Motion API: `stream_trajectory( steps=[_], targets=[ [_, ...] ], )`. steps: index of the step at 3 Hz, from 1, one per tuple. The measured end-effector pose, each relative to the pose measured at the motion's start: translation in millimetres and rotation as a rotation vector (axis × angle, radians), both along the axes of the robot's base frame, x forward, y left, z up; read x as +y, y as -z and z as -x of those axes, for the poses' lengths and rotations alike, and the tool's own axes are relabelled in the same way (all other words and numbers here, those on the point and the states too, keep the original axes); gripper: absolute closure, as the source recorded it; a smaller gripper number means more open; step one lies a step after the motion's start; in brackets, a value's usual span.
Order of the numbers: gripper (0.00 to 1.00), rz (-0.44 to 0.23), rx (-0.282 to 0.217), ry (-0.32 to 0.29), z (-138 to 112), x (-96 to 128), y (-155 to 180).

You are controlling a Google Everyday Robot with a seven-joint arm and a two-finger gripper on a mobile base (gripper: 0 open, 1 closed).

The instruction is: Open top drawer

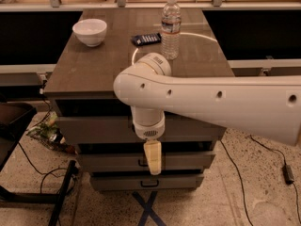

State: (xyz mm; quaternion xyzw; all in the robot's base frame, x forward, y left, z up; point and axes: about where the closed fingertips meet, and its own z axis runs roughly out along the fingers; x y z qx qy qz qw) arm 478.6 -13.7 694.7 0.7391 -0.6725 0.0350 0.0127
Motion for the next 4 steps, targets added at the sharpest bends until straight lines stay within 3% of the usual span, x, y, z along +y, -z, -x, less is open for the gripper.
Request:
stream_trajectory(
  steps=[1, 2, 4],
  targets=[
    [0.0, -0.009, 0.026, -0.006, -1.8, 6.8, 15.9],
    [0.18, -0.032, 0.059, -0.011, -3.7, 15.0, 36.8],
    [0.64, -0.028, 0.062, -0.01, -2.6, 13.4, 38.0]
  ],
)
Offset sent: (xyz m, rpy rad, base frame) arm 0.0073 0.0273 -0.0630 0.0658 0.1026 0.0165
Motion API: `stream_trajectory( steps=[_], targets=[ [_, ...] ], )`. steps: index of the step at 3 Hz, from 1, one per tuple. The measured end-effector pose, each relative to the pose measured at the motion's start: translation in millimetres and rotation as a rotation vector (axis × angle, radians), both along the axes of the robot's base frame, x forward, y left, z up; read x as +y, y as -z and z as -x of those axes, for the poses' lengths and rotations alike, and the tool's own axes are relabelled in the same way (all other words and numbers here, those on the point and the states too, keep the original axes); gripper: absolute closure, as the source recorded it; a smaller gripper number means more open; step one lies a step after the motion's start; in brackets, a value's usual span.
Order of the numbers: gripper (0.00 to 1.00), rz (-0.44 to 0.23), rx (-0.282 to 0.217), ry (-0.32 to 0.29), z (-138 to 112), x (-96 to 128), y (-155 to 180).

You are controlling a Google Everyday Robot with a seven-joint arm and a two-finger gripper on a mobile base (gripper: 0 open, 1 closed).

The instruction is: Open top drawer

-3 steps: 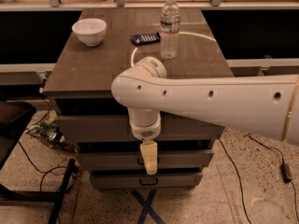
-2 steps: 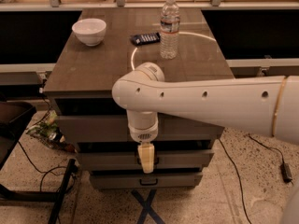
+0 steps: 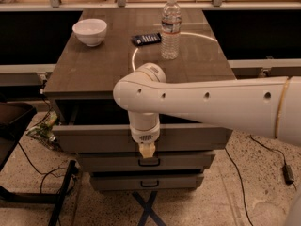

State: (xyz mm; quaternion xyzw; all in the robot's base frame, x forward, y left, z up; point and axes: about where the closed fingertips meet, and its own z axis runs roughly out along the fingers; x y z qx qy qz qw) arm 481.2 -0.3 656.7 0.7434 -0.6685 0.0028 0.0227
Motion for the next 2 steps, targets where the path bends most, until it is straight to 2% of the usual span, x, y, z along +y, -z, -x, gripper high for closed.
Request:
stream_trajectory(
  steps=[1, 2],
  targets=[
    [0.87, 0.001, 0.001, 0.0, 0.5, -0.6, 0.6],
    [1.0, 0.002, 0.001, 0.0, 0.6, -0.8, 0.8]
  ],
)
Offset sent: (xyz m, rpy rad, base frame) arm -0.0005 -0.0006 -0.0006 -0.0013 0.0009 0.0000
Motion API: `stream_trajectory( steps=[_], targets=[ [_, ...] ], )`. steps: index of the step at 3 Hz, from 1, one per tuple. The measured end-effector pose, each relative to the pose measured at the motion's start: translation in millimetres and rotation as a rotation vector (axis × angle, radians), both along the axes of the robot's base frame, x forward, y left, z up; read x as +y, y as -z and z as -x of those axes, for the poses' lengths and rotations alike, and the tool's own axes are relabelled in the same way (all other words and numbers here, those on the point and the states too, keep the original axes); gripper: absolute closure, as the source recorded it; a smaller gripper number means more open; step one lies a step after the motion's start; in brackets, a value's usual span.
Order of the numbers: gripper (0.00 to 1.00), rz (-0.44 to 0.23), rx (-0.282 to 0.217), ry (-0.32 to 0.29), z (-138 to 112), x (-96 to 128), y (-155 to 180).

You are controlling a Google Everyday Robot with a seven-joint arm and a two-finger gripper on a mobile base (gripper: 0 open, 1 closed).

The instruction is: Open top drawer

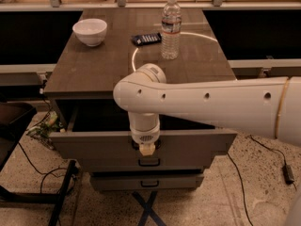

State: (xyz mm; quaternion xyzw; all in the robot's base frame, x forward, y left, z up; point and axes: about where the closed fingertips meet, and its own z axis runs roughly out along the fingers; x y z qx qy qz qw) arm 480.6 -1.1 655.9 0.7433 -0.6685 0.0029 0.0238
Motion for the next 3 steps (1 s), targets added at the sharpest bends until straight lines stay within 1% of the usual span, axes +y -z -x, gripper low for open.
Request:
stream_trajectory(
  steps=[1, 2, 3],
  targets=[
    [1.0, -0.002, -0.006, 0.0, 0.0, -0.5, -2.8],
    [1.0, -0.03, -0.046, 0.002, 9.6, -1.0, -14.1],
    [1.0, -0.03, -0.046, 0.002, 9.8, -1.0, -11.7]
  ],
)
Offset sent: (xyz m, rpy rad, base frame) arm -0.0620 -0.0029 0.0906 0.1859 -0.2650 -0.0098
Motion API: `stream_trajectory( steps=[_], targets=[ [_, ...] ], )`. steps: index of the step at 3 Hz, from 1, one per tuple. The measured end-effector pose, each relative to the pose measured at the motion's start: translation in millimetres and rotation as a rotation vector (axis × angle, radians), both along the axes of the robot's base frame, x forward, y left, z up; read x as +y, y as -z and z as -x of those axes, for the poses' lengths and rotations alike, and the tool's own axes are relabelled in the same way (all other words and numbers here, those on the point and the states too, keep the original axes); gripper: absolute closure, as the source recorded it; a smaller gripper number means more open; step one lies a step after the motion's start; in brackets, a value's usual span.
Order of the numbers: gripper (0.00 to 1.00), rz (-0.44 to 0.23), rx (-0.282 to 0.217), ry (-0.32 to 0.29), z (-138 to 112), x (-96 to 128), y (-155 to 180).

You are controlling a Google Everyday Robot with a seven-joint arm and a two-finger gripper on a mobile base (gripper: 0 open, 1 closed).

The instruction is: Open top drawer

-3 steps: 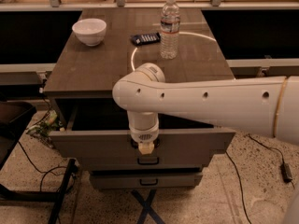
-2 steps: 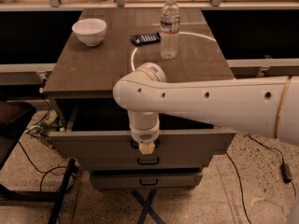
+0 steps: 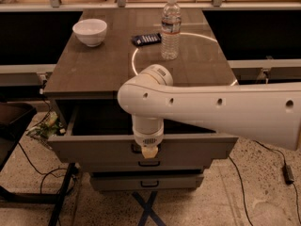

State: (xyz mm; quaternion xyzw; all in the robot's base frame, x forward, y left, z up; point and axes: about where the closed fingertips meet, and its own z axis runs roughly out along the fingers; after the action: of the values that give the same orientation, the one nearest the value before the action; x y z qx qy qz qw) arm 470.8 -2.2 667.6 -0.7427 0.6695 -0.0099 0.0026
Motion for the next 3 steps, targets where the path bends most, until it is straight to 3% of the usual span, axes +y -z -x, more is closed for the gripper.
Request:
stream_trajectory(
  steps=[2, 3],
  targets=[
    [1.0, -0.046, -0.098, -0.009, 27.8, -0.5, -49.3],
    [1.0, -0.072, -0.206, -0.023, 48.7, -0.8, -110.9]
  ],
)
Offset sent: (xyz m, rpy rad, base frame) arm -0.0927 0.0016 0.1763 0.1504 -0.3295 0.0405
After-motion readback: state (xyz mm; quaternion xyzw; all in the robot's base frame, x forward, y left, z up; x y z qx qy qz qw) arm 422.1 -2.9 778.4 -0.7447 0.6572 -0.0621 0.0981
